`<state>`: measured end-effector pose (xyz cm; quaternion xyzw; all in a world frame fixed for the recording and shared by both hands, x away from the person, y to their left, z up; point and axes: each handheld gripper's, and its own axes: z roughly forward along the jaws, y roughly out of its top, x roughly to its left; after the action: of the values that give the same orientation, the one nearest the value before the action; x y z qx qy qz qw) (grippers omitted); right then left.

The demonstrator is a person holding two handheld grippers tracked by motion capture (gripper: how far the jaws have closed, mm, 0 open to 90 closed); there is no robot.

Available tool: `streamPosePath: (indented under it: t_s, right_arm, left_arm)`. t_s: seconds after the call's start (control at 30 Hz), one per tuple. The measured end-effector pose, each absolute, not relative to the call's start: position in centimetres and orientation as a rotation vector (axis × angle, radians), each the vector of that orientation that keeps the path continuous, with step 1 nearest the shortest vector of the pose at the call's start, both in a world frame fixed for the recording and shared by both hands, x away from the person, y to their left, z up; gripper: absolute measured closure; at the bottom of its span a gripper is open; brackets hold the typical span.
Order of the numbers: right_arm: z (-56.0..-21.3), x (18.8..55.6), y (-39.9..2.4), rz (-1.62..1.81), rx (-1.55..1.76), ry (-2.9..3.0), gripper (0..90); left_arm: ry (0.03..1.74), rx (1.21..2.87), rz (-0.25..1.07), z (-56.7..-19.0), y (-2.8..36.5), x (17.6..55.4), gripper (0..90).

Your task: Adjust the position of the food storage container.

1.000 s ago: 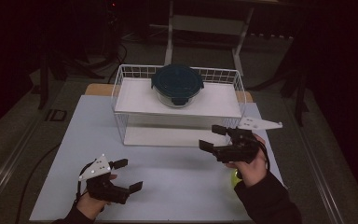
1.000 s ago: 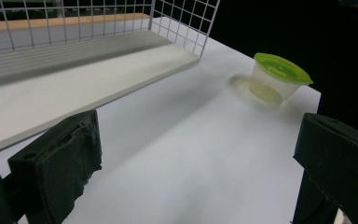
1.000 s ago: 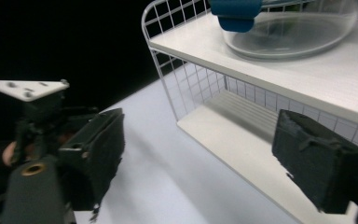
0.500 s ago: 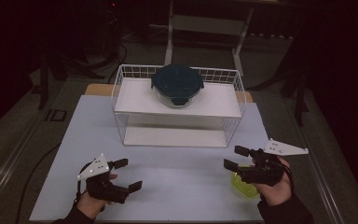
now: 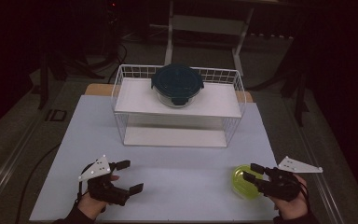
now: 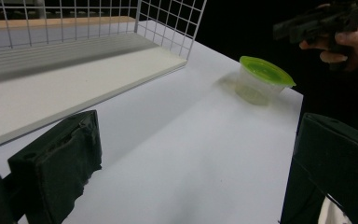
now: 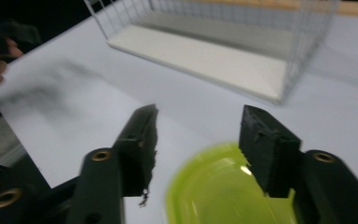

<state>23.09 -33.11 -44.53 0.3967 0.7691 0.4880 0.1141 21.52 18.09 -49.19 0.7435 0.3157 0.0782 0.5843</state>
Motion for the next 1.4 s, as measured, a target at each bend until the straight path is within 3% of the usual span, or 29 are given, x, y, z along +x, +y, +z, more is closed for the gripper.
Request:
streamPosePath:
  t_s: [0.23,0.27,0.3,0.47,0.83,1.4]
  right_arm:
    - [-45.9,21.7,-36.0,1.357,1.252,2.228,74.3]
    - [-45.9,21.7,-36.0,1.357,1.252,2.228,74.3]
    - [-46.3,21.4,-36.6,1.331,1.264,2.227,80.8]
    - [-47.0,21.0,-38.0,1.289,1.313,2.211,88.7]
    - [-49.9,21.2,-39.8,1.174,1.465,2.199,90.0]
    - [-52.3,22.3,-37.0,1.139,1.45,2.36,90.0]
  left_arm:
    - [0.735,1.732,0.184,-49.2,18.1,21.5,0.4]
    - [0.735,1.732,0.184,-49.2,18.1,21.5,0.4]
    - [0.736,1.735,0.186,-49.2,18.1,21.6,0.4]
    - [0.731,1.737,0.187,-49.2,18.0,21.5,0.4]
    - [0.722,1.74,0.19,-49.2,17.9,21.6,0.4]
    - [0.718,1.748,0.194,-49.2,17.9,21.6,0.4]
